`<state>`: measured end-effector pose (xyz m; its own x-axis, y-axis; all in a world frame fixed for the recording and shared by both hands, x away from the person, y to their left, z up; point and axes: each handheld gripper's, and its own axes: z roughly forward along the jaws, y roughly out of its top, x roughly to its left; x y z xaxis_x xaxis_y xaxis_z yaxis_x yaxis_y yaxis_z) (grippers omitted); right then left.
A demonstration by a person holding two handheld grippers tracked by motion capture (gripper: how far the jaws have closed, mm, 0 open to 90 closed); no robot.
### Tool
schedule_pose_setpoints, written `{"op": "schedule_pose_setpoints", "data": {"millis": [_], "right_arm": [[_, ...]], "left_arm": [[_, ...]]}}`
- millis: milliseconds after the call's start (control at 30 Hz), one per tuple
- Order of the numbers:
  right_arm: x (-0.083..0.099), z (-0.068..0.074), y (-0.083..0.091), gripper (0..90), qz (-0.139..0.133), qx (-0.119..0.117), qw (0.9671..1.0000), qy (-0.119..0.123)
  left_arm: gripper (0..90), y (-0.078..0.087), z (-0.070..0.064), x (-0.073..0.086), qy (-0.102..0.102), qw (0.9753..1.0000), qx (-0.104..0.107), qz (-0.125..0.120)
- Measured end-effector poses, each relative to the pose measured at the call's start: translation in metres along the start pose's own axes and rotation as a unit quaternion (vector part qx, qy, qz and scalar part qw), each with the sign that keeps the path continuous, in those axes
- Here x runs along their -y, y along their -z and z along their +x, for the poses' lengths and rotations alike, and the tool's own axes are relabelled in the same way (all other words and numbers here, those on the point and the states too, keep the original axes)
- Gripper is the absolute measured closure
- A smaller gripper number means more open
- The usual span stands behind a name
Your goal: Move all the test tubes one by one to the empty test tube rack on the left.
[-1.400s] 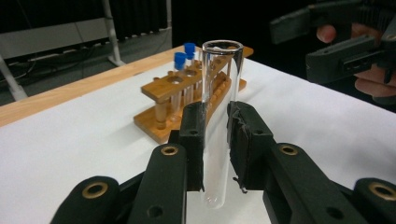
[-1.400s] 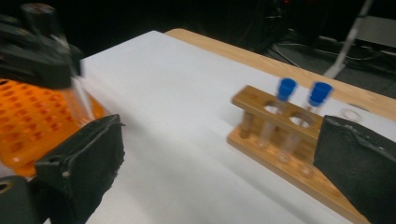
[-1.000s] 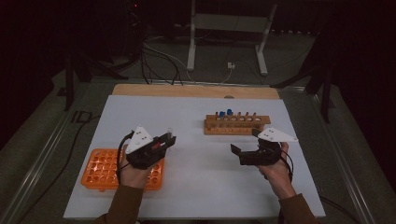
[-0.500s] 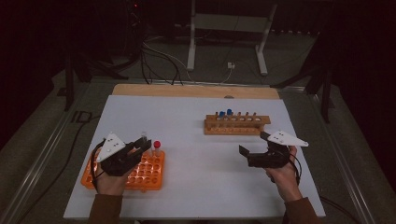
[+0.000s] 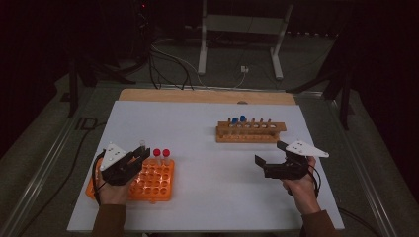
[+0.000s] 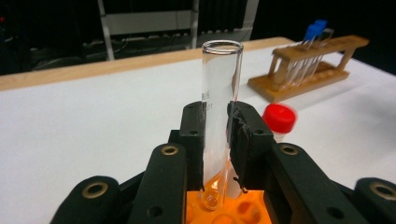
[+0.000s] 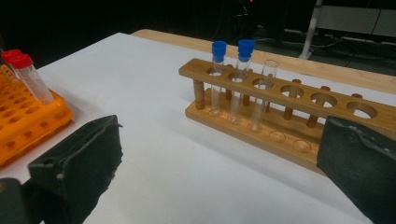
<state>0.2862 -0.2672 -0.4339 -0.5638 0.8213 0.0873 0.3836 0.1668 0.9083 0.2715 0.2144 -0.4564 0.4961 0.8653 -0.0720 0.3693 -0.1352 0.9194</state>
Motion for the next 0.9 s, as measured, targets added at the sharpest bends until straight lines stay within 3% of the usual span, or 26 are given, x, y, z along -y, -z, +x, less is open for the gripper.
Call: {"op": "schedule_pose_setpoints", "data": {"millis": [433, 667, 800, 900], "right_arm": [[0.003, 0.001, -0.002, 0.2, 0.003, -0.003, 1.0, 0.0], [0.003, 0.002, -0.002, 0.2, 0.004, -0.005, 1.0, 0.001], [0.003, 0.001, -0.002, 0.1, 0.003, -0.006, 1.0, 0.002], [0.003, 0.001, -0.002, 0.2, 0.002, -0.006, 1.0, 0.001]], "left_arm": [[76.4, -0.019, -0.001, 0.009, -0.006, 0.9991, -0.001, 0.043], [76.2, -0.024, -0.005, 0.012, -0.019, 0.9946, -0.008, 0.101], [73.7, -0.025, -0.004, 0.014, -0.015, 0.9941, -0.009, 0.107], [68.2, -0.022, -0.002, 0.012, -0.007, 0.9955, -0.01, 0.094]]}}
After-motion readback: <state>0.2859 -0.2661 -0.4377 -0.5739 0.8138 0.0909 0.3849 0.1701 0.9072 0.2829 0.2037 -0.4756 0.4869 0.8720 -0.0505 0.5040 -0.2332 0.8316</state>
